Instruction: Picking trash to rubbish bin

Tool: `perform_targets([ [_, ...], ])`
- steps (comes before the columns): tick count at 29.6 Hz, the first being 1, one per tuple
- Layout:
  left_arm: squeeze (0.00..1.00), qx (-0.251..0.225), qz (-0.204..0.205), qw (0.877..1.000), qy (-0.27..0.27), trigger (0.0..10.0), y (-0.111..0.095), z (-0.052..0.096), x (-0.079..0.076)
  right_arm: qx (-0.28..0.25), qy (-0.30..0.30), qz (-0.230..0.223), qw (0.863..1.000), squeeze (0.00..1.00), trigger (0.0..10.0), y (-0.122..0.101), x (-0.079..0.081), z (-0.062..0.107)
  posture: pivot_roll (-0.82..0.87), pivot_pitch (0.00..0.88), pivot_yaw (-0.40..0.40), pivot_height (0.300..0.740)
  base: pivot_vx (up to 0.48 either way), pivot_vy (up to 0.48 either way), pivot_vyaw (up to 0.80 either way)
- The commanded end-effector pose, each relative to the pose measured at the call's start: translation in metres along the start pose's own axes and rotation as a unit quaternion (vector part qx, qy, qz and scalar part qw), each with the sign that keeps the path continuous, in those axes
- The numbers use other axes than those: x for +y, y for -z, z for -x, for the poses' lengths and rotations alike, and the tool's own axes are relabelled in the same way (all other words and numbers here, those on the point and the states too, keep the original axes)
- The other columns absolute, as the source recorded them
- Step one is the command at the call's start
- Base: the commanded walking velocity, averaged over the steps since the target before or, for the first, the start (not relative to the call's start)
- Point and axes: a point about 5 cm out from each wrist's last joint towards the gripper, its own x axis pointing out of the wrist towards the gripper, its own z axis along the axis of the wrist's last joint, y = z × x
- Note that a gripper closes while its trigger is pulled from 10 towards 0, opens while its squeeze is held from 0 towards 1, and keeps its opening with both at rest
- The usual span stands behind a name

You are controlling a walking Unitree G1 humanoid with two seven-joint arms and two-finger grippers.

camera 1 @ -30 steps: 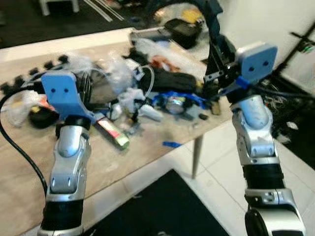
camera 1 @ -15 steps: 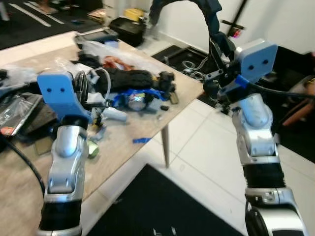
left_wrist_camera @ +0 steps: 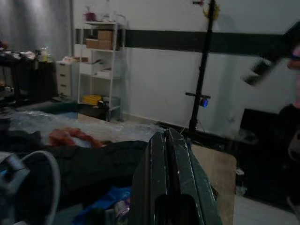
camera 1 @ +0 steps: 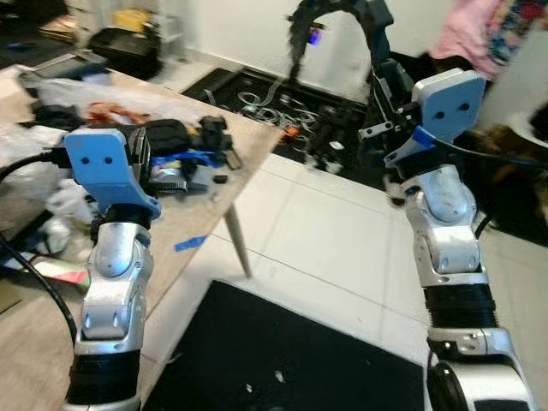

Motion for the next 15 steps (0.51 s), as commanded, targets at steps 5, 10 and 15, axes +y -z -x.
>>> perform_targets([
  [5,0.0,0.035,-0.033,0.999,0.019,10.0,0.014,0.006,0.009,0.026,0.004,-0.001,1.0,0.0,10.0,0.01,-0.003,0.01,0.0,0.127,-0.063,0.74,0.0,0.0,-0.8],
  [10,0.0,0.035,-0.03,0.999,0.014,10.0,0.012,0.005,0.01,0.039,0.007,-0.01,0.999,0.0,10.0,0.014,-0.002,0.016,0.0,0.127,-0.063,0.74,0.0,0.0,-0.8],
  [15,0.0,0.04,-0.027,0.998,0.029,10.0,0.015,0.008,0.0,0.044,0.007,-0.009,0.999,0.0,10.0,0.017,0.0,0.018,0.01,0.129,-0.053,0.74,0.0,0.0,-0.8],
])
